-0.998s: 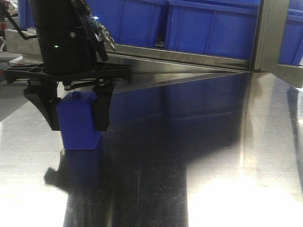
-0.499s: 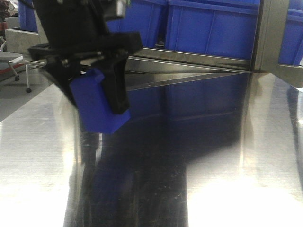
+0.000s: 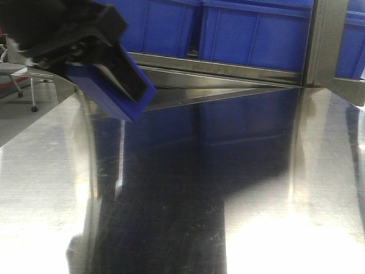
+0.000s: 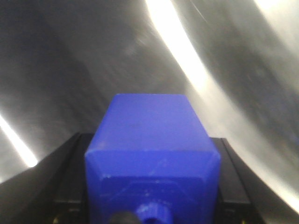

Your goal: Pick and sort blue part to right shelf

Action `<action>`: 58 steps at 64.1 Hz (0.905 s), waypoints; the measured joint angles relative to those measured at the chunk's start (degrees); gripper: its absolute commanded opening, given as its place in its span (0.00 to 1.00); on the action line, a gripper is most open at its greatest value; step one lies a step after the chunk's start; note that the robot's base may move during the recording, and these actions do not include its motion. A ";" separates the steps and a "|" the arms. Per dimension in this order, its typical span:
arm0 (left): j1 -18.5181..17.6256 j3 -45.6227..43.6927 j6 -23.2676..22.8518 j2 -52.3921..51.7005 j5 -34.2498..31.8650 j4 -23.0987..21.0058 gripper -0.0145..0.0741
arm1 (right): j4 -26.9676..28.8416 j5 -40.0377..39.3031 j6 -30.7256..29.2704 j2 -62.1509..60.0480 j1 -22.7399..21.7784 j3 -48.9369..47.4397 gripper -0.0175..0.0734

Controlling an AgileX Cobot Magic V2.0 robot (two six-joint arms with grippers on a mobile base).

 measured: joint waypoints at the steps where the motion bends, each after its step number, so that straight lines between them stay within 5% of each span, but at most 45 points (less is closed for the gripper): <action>1: 0.53 1.34 -0.13 -0.80 -1.52 -0.26 0.61 | 0.00 0.00 0.00 0.00 0.00 0.00 0.64; 18: 9.99 14.11 -4.12 -16.58 -11.62 -1.04 0.61 | 0.00 0.00 0.00 0.00 0.00 0.00 0.64; 43: 28.49 23.74 -4.55 -38.17 -12.06 1.06 0.61 | 0.00 0.00 0.00 0.00 0.00 0.00 0.64; 58: 32.61 25.20 -4.68 -48.98 -8.09 6.44 0.61 | 0.00 0.00 0.00 0.00 0.00 0.00 0.64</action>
